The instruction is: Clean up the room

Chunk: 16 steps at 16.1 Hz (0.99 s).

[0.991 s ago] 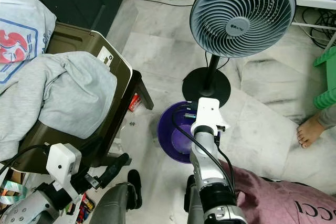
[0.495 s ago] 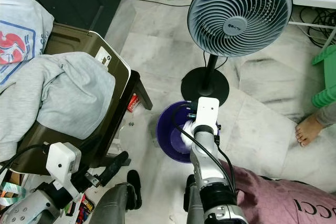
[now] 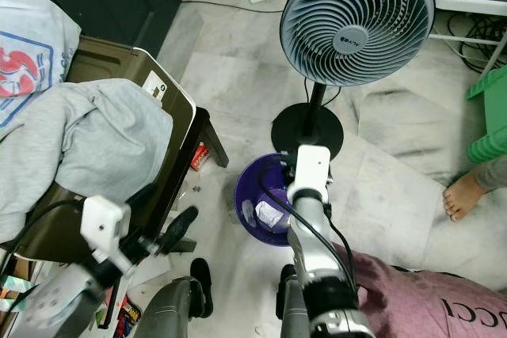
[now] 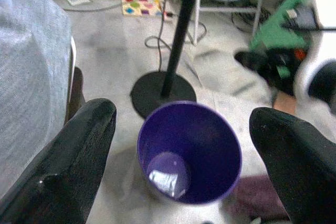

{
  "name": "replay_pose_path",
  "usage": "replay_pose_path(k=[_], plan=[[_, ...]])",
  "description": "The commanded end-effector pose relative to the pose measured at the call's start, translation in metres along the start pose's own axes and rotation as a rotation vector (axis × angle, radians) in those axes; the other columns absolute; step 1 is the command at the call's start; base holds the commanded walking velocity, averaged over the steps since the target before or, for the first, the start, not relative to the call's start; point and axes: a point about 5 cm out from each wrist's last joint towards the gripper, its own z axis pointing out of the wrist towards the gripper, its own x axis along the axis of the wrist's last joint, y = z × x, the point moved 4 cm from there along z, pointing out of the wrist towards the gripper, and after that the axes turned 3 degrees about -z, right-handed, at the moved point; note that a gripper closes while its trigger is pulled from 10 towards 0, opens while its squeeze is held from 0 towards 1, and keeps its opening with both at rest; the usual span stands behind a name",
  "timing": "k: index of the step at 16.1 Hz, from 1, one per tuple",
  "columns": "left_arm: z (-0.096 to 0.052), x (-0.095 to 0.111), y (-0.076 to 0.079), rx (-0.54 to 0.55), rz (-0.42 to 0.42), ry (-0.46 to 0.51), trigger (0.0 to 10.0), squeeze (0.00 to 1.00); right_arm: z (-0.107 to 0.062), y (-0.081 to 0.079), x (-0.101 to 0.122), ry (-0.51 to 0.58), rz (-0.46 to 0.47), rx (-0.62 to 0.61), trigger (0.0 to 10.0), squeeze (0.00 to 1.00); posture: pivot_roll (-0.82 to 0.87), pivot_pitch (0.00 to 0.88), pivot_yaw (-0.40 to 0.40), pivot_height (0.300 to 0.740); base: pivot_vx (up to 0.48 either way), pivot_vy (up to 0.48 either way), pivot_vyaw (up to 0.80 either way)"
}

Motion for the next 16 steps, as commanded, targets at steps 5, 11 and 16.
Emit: replay_pose_path(k=[5,11,16], plan=[[0.037,0.003,0.003,0.005,-0.003,0.089,10.0,0.0,-0.008,-0.005,0.001,0.027,-0.028,0.133,10.0,1.0,0.01,0.19,0.055,0.74,0.0,0.0,0.0],[0.057,0.014,-0.023,0.192,0.082,0.189,10.0,0.0,-0.027,-0.014,0.018,0.141,-0.078,0.232,10.0,1.0,-0.02,0.061,0.013,0.74,0.0,0.0,0.0],[0.048,0.009,-0.046,0.3,0.108,0.194,10.0,0.0,-0.034,0.01,0.015,0.136,-0.108,0.234,10.0,1.0,-0.01,0.0,-0.016,0.74,0.0,0.0,0.0]])
